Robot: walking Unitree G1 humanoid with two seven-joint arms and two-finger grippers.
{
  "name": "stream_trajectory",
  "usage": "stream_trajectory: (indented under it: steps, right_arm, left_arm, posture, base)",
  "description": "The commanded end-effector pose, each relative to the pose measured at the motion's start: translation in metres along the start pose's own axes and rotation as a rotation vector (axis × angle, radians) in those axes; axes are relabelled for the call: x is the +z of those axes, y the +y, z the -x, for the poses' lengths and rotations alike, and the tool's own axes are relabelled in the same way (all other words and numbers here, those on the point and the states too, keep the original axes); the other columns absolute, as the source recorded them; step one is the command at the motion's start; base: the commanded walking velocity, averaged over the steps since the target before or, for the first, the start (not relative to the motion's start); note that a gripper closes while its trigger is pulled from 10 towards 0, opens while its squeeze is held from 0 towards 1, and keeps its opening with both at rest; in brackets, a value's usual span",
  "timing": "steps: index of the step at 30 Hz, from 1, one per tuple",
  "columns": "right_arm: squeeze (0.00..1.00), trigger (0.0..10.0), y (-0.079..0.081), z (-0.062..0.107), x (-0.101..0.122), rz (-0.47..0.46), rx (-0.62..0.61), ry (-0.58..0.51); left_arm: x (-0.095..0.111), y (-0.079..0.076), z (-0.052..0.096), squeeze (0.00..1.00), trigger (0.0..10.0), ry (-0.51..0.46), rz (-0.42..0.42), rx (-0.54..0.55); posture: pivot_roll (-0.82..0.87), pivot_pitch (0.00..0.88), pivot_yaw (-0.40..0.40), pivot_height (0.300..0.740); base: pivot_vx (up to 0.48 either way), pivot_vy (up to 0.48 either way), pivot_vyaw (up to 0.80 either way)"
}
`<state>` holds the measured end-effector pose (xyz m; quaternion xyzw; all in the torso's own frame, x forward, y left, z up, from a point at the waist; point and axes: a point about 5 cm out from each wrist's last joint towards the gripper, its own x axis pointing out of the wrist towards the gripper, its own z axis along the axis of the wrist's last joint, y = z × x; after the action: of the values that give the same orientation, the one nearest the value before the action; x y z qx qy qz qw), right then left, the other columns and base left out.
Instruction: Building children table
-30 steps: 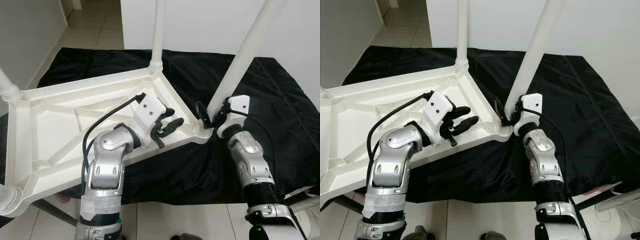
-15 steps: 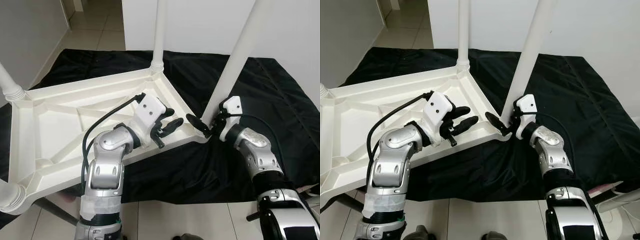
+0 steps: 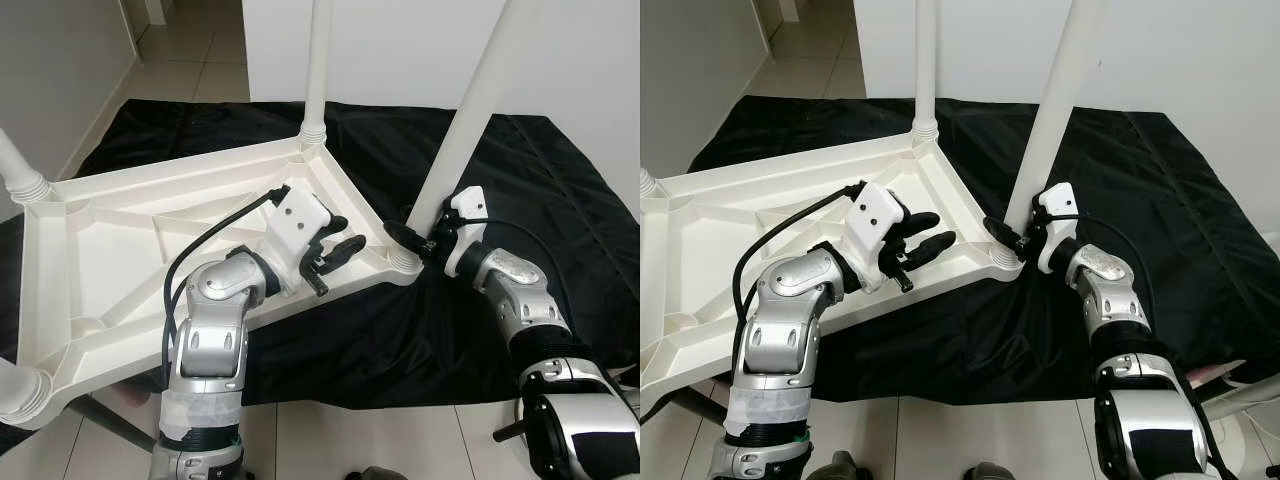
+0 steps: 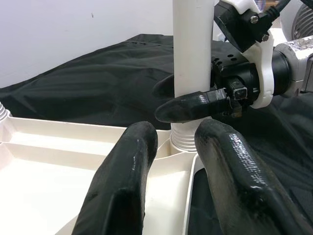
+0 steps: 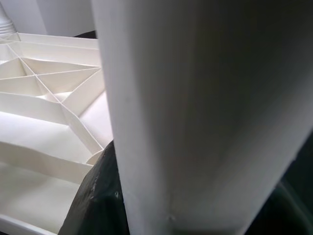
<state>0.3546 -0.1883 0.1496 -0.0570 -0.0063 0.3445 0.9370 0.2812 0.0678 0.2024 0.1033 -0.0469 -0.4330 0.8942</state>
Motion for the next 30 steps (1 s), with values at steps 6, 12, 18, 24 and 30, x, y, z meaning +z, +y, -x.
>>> stream_trajectory:
  steps: [6,12,18,24,30]
  right_arm:
    - [0.0,10.0,0.003,-0.003,-0.014,-0.052,-0.085,0.05]
    - [0.0,10.0,0.002,-0.006,-0.012,-0.047,-0.186,0.046]
    - [0.0,10.0,0.012,-0.012,-0.01,-0.091,-0.352,0.022]
    - [0.0,10.0,0.019,-0.013,-0.013,-0.15,-0.521,0.033]
    - [0.0,10.0,0.042,-0.011,-0.023,-0.202,-0.752,0.056]
  left_arm:
    - [0.002,0.011,-0.003,0.0,10.0,-0.016,0.043,0.305]
    - [0.001,0.011,-0.004,0.0,10.0,-0.016,0.045,0.304]
    - [0.0,0.007,-0.004,0.0,10.0,-0.016,0.051,0.3]
    - [0.0,0.006,-0.004,0.0,10.0,-0.017,0.052,0.294]
    - [-0.001,0.003,-0.005,0.0,10.0,-0.018,0.052,0.281]
  posture:
    - [-0.02,0.017,0.0,0.74]
    - [-0.02,0.018,-0.005,0.74]
    - [-0.02,0.01,-0.019,0.74]
    - [-0.02,0.004,-0.024,0.74]
    - [-0.02,0.0,-0.03,0.74]
  base:
    - [0.0,0.0,0.0]
    - [0.0,0.0,0.0]
    - [0.0,0.0,0.0]
    - [0.0,0.0,0.0]
    - [0.0,0.0,0.0]
